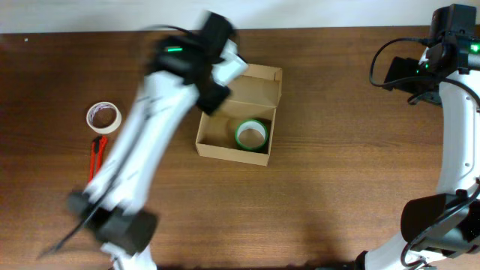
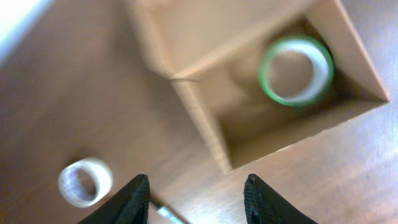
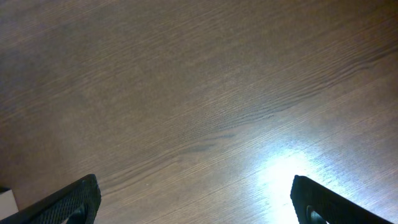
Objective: Pack container
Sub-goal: 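Move the left gripper back and grasp the white masking tape roll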
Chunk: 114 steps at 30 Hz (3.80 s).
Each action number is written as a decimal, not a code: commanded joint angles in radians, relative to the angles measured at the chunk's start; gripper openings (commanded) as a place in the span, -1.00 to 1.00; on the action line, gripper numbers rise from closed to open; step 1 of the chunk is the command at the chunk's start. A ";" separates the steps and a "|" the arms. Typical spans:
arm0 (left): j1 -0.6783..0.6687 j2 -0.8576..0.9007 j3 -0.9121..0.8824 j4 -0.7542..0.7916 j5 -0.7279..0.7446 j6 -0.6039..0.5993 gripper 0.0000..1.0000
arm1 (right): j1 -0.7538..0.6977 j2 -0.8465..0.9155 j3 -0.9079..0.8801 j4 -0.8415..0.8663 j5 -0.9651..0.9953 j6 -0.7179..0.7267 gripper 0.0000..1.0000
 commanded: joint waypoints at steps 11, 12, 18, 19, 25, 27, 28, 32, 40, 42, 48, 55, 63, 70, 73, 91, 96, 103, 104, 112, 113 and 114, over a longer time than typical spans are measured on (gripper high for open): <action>0.420 -0.032 -0.177 0.087 0.067 -0.028 0.23 | 0.000 -0.020 0.017 0.000 -0.002 -0.003 0.99; 0.437 -0.008 -0.177 0.090 0.080 -0.025 0.23 | 0.000 -0.020 0.017 0.000 -0.002 -0.003 0.99; 0.512 0.134 -0.177 0.099 0.082 -0.003 0.13 | 0.000 -0.020 0.017 0.000 -0.002 -0.003 0.99; 0.524 0.161 -0.177 0.102 0.079 -0.003 0.11 | 0.000 -0.020 0.017 0.000 -0.002 -0.003 0.99; 0.584 0.261 -0.177 0.119 0.079 -0.003 -0.03 | 0.000 -0.020 0.017 0.000 -0.002 -0.003 0.99; 0.602 0.283 -0.177 0.133 0.078 0.001 -0.03 | 0.000 -0.020 0.017 0.000 -0.002 -0.003 0.99; 0.612 0.292 -0.177 0.139 0.079 0.002 -0.03 | 0.000 -0.020 0.017 0.000 -0.002 -0.003 0.99; 0.648 0.331 -0.177 0.154 0.085 0.004 -0.03 | 0.000 -0.020 0.017 0.000 -0.002 -0.003 0.99; 0.694 0.387 -0.177 0.189 0.109 0.004 -0.04 | 0.000 -0.020 0.017 0.000 -0.002 -0.003 0.99; 0.697 0.402 -0.177 0.190 0.126 0.004 -0.03 | 0.000 -0.020 0.017 0.000 -0.002 -0.003 0.99; 0.697 0.452 -0.177 0.191 0.136 0.004 -0.06 | 0.000 -0.020 0.017 0.000 -0.002 -0.003 0.99; 0.696 0.501 -0.177 0.204 0.158 0.004 -0.08 | 0.000 -0.020 0.017 0.000 -0.002 -0.003 0.99; 0.696 0.519 -0.177 0.229 0.158 0.004 -0.15 | 0.000 -0.020 0.017 0.001 -0.002 -0.003 0.99; 0.693 0.526 -0.177 0.222 0.161 0.004 -0.16 | 0.000 -0.020 0.017 0.000 -0.002 -0.003 0.99; 0.682 0.526 -0.177 0.225 0.161 0.004 -0.16 | 0.000 -0.020 0.017 0.000 -0.002 -0.003 0.99; 0.655 0.527 -0.093 0.235 0.149 0.005 -0.16 | 0.000 -0.020 0.017 0.000 -0.002 -0.003 0.98; 0.655 0.538 -0.093 0.251 0.150 0.005 -0.15 | 0.000 -0.020 0.017 0.000 -0.002 -0.003 0.99; 0.655 0.570 -0.093 0.248 0.150 0.004 -0.16 | 0.000 -0.020 0.017 0.000 -0.002 -0.003 0.99; 0.655 0.573 -0.093 0.247 0.150 0.004 -0.16 | 0.000 -0.020 0.017 0.000 -0.002 -0.003 0.98; 0.655 0.576 -0.093 0.247 0.150 -0.002 -0.97 | 0.000 -0.020 0.017 0.001 -0.002 -0.003 0.99; 0.655 0.576 -0.093 0.245 0.149 -0.008 -0.96 | 0.000 -0.020 0.017 0.000 -0.002 -0.003 0.99; 0.655 0.576 -0.093 0.242 0.149 -0.008 -0.96 | 0.000 -0.020 0.017 0.000 -0.002 -0.003 0.99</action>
